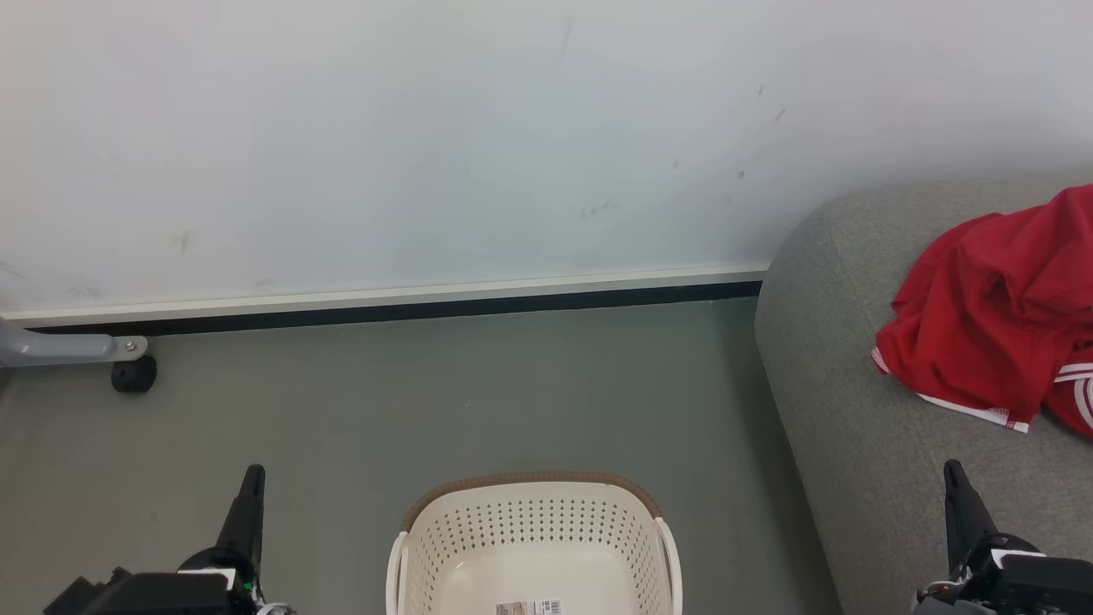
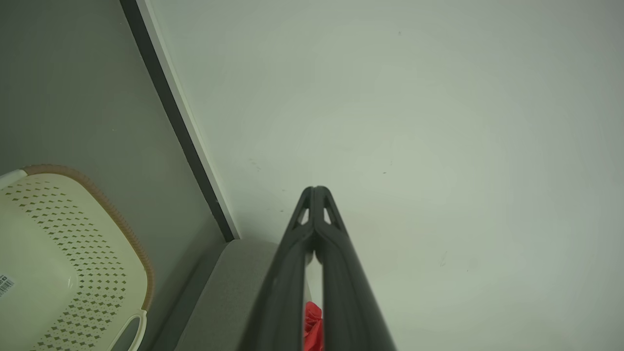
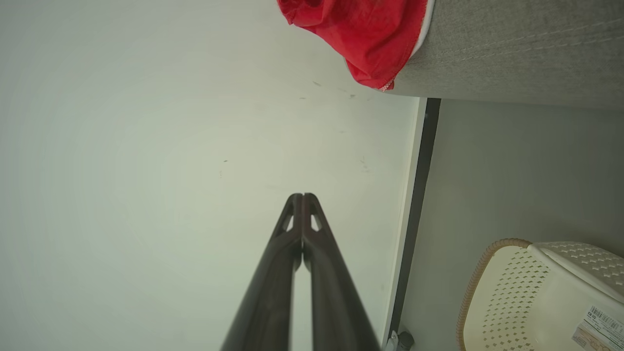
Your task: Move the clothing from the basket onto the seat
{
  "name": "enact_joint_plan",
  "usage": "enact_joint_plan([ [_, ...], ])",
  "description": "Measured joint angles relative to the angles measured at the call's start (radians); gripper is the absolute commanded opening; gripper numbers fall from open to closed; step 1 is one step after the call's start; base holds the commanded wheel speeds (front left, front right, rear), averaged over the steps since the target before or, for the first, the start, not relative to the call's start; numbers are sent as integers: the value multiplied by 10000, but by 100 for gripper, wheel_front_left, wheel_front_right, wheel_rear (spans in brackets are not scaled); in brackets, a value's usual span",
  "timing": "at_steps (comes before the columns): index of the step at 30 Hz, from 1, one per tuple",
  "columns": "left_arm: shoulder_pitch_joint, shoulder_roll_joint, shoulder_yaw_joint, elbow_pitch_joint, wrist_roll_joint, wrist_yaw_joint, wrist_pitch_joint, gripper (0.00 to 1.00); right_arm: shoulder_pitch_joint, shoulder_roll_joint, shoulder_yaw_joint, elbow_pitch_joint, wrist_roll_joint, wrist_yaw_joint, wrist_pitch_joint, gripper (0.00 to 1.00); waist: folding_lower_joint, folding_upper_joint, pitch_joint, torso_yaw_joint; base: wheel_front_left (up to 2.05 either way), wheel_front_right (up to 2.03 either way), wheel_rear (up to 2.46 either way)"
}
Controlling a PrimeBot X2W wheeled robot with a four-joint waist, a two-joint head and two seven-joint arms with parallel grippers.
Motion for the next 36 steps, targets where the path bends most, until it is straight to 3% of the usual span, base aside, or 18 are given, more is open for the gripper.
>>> enact_joint_plan([
  [36,0,-2,0,6,0,0,0,0,0,0,2,0,2,2,-2,0,0,0,0,0,0,0,0],
])
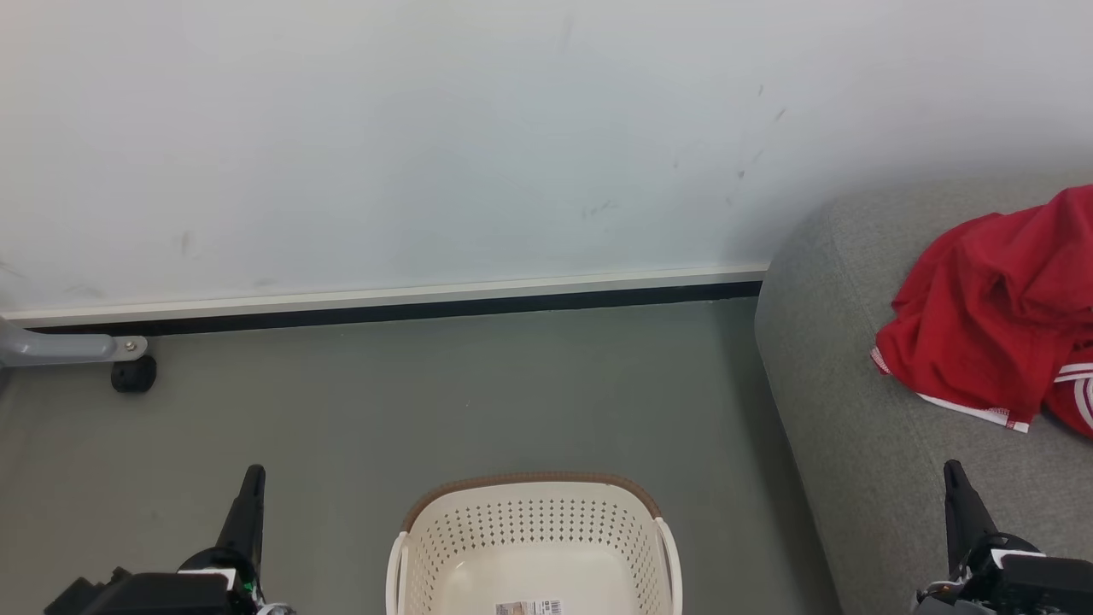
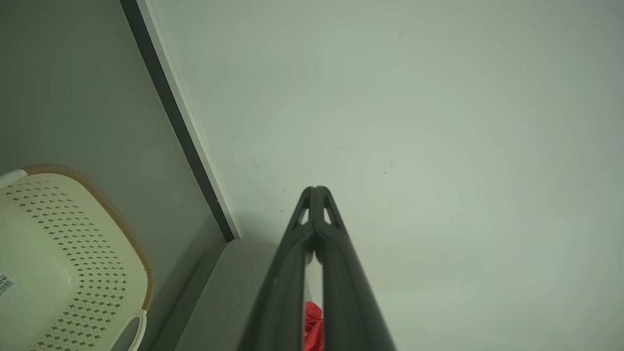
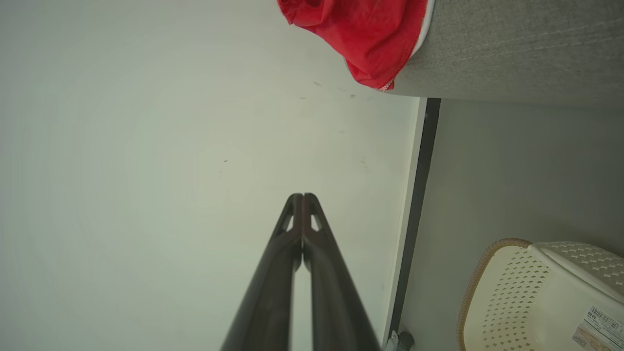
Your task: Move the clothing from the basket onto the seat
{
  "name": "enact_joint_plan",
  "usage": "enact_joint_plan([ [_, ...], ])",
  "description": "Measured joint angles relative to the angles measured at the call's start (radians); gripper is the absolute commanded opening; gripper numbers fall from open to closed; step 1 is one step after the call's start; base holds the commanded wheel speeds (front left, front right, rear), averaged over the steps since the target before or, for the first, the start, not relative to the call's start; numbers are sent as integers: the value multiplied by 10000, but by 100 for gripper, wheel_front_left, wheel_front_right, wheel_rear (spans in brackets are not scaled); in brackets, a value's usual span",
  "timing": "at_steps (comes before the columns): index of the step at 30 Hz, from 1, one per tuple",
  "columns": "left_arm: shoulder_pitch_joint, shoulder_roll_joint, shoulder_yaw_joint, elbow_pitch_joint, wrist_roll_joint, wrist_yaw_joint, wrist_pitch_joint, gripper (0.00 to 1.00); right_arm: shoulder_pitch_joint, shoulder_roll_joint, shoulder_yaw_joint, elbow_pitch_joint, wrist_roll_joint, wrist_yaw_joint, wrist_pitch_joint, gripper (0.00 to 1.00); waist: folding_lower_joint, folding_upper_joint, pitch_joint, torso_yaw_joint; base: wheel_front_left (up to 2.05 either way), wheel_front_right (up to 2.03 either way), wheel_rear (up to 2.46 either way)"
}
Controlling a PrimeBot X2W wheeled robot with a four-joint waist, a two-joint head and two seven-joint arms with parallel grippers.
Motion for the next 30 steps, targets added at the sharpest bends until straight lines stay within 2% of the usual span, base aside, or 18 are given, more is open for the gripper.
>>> enact_joint_plan([
  [30,0,0,0,2,0,0,0,0,0,0,0,-2,0,0,0,0,0,0,1,0,0,0,0],
])
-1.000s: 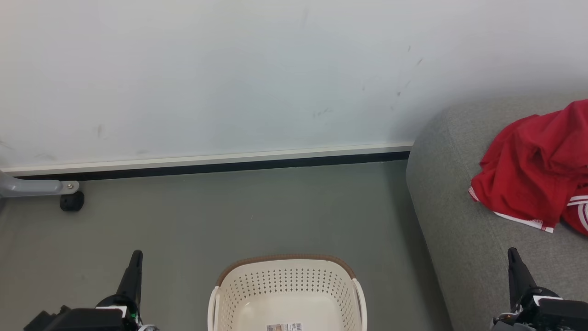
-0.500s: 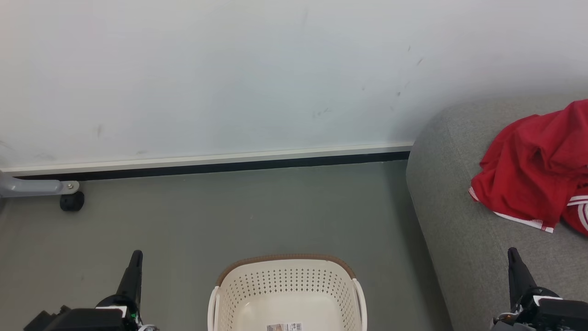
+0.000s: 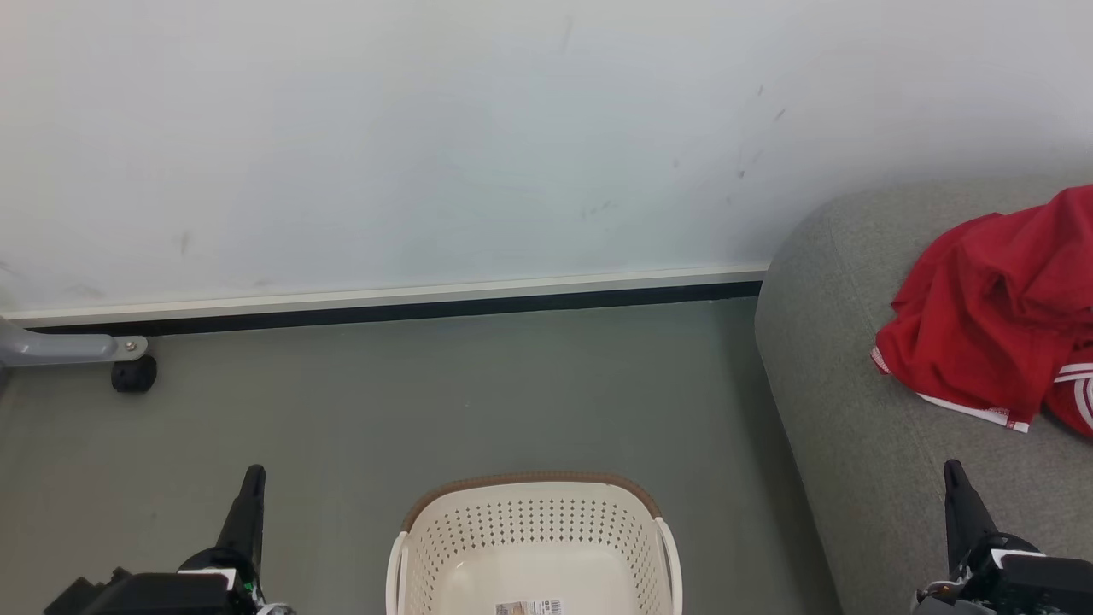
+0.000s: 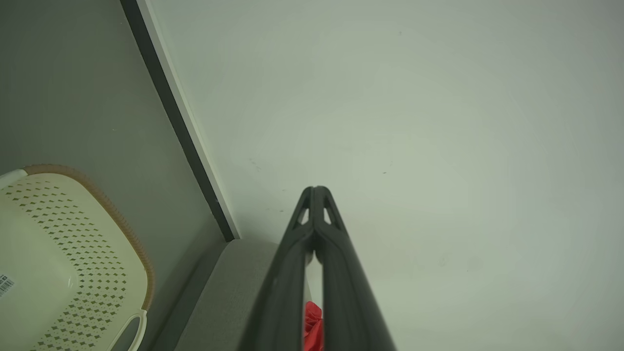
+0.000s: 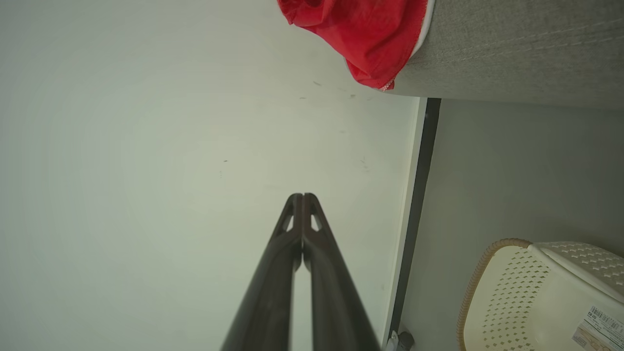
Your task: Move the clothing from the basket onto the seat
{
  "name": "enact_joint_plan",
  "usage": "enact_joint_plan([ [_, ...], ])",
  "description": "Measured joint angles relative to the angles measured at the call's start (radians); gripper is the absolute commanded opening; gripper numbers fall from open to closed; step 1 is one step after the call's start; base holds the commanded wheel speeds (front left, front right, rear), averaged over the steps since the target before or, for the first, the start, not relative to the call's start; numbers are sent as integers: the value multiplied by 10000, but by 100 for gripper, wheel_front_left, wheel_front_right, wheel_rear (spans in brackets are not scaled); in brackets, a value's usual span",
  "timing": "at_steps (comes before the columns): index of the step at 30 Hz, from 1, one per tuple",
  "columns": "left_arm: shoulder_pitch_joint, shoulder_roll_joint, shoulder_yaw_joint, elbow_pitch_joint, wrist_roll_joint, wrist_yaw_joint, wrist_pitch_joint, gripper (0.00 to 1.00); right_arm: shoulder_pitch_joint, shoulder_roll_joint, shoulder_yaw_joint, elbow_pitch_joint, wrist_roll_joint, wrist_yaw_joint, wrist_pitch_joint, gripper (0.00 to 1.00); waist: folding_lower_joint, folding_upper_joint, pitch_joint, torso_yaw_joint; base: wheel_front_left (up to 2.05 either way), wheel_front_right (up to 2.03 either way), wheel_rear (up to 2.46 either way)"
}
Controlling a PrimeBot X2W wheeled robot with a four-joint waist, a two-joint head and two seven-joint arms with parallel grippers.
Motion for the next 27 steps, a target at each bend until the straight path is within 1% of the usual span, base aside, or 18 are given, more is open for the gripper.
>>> enact_joint_plan([
  [27,0,-2,0,-2,0,0,0,0,0,0,0,-4,4,0,0,0,0,0,1,0,0,0,0],
])
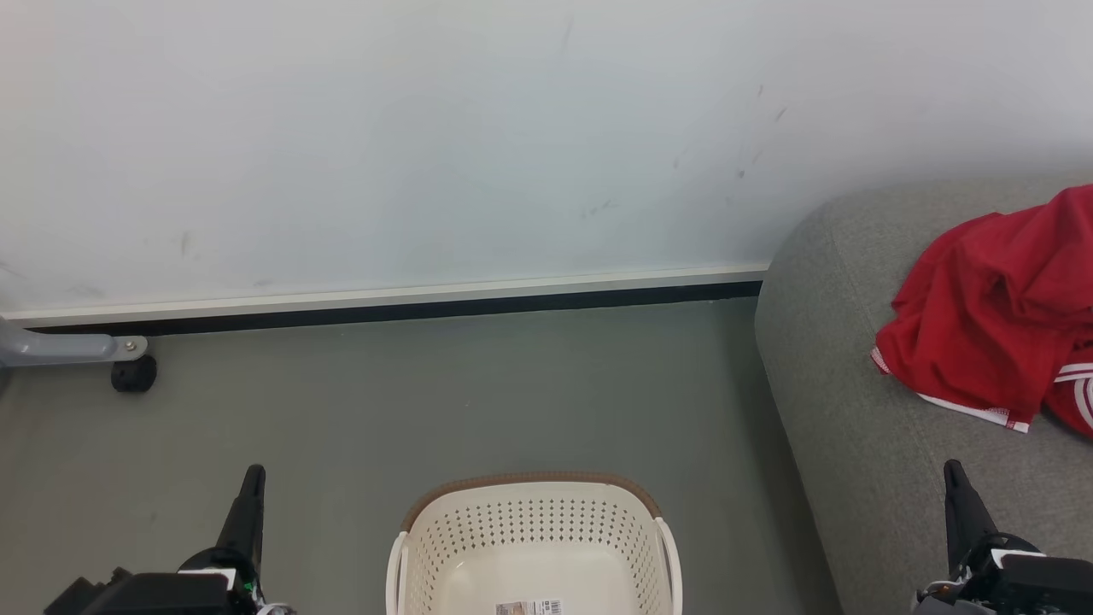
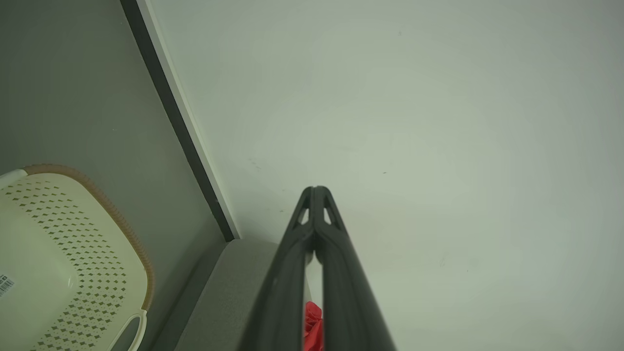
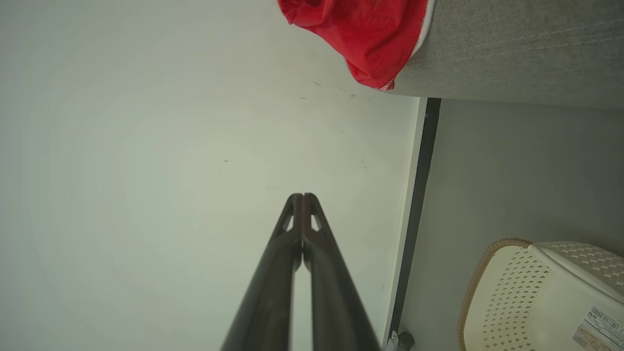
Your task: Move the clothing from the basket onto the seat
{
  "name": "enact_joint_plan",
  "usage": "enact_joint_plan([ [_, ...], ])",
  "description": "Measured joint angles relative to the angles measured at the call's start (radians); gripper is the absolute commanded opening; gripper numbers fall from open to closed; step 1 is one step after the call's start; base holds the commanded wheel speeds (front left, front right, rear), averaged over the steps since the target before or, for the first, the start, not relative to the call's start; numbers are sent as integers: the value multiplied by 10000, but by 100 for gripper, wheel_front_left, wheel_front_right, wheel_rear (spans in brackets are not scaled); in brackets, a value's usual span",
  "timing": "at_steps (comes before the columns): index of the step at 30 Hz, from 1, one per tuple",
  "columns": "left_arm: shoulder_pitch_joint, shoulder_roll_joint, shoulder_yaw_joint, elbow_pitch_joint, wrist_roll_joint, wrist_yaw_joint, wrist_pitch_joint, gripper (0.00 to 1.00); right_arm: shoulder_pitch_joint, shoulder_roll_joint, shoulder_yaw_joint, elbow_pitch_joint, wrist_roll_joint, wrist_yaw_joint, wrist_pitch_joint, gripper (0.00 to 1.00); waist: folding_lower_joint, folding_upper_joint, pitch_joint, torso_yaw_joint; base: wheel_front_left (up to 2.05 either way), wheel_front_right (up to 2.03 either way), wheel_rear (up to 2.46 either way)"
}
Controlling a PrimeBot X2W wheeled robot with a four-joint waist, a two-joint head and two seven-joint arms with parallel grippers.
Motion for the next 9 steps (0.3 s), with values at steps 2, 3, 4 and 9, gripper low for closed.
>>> enact_joint_plan([
  [2,0,0,0,0,0,0,0,0,0,0,0,0,8,0,0,0,0,0,0,0,0,0,0],
  [3,0,0,0,0,0,0,0,0,0,0,0,0,8,0,0,0,0,0,0,0,0,0,0],
  [4,0,0,0,0,0,0,0,0,0,0,0,0,8,0,0,0,0,0,0,0,0,0,0],
  [9,0,0,0,0,0,0,0,0,0,0,0,0,8,0,0,0,0,0,0,0,0,0,0],
])
